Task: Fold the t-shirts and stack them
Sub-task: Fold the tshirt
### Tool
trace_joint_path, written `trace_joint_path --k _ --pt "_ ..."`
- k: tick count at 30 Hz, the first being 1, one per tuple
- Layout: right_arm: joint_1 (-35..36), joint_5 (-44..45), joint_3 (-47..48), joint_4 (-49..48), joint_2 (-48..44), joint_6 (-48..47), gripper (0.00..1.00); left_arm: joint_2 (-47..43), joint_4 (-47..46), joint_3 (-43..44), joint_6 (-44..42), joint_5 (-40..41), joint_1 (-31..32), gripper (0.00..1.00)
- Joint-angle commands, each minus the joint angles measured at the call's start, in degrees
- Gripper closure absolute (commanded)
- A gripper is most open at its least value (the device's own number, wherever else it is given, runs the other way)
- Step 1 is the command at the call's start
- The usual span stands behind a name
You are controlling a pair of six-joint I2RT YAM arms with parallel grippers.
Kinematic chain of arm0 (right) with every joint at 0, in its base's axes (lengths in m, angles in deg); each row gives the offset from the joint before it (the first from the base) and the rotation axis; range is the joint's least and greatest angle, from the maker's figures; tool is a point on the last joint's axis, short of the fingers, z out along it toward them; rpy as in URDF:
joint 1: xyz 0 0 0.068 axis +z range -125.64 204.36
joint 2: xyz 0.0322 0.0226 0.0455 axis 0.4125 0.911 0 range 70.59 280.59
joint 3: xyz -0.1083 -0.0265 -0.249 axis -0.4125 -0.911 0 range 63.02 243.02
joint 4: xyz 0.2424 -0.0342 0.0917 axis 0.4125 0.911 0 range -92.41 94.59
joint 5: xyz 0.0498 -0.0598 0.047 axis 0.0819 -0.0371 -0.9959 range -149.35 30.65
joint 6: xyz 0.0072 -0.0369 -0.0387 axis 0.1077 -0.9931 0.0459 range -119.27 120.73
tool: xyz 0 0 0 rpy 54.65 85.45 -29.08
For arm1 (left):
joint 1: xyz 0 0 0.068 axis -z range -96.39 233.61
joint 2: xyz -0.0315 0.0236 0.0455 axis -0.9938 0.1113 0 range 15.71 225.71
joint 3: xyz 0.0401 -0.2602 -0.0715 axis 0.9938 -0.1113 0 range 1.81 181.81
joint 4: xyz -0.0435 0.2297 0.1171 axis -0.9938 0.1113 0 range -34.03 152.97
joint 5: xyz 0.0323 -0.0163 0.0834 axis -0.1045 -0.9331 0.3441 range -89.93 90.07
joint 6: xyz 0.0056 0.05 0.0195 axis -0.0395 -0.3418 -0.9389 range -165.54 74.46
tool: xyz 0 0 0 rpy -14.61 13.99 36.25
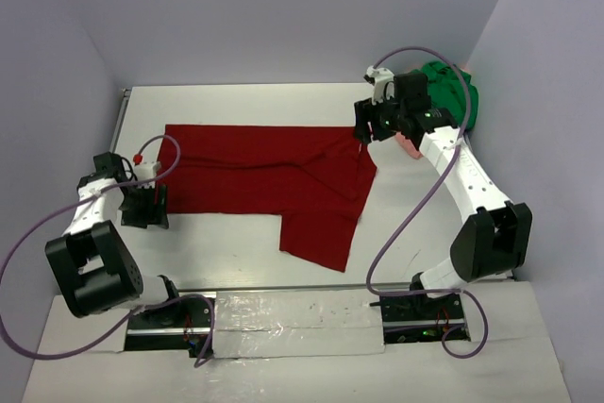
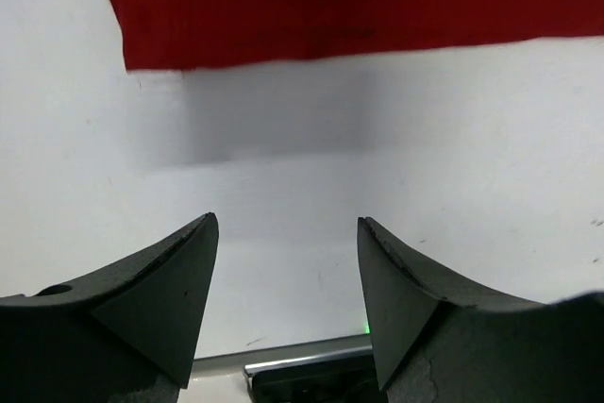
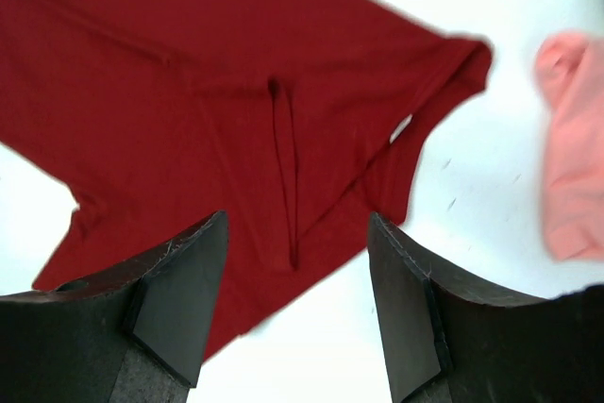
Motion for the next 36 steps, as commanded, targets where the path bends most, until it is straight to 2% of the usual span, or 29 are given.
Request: trace_joint_path --k 1,8,21,28,36 --pt "-1.1 -2.5 -0.2 0.9 -1.5 -0.9 0.32 1.8 0.0 -0.1 -3.6 -0.5 -3.3 0.31" --pt "-1.8 -7.6 -3.0 0.7 -3.8 -2.9 0.33 3.0 -6.5 -1.2 -3.2 -2.3 -7.1 0.32" --pt "-1.9 -12.3 -6.2 2.4 -5.2 -5.2 0.36 2.5 -16.4 -4.9 -0.5 -5.8 -7.3 0.32" --pt "-1.9 -14.3 -8.3 2.1 -6.7 -6.6 0.36 3.2 -22.3 -5.0 2.5 -4.4 -7.3 0.31" --pt "-1.9 -15.0 -9.1 2.1 -6.1 -7.5 0.37 7.2 -24.5 -2.9 5.1 -3.5 -7.3 0.32"
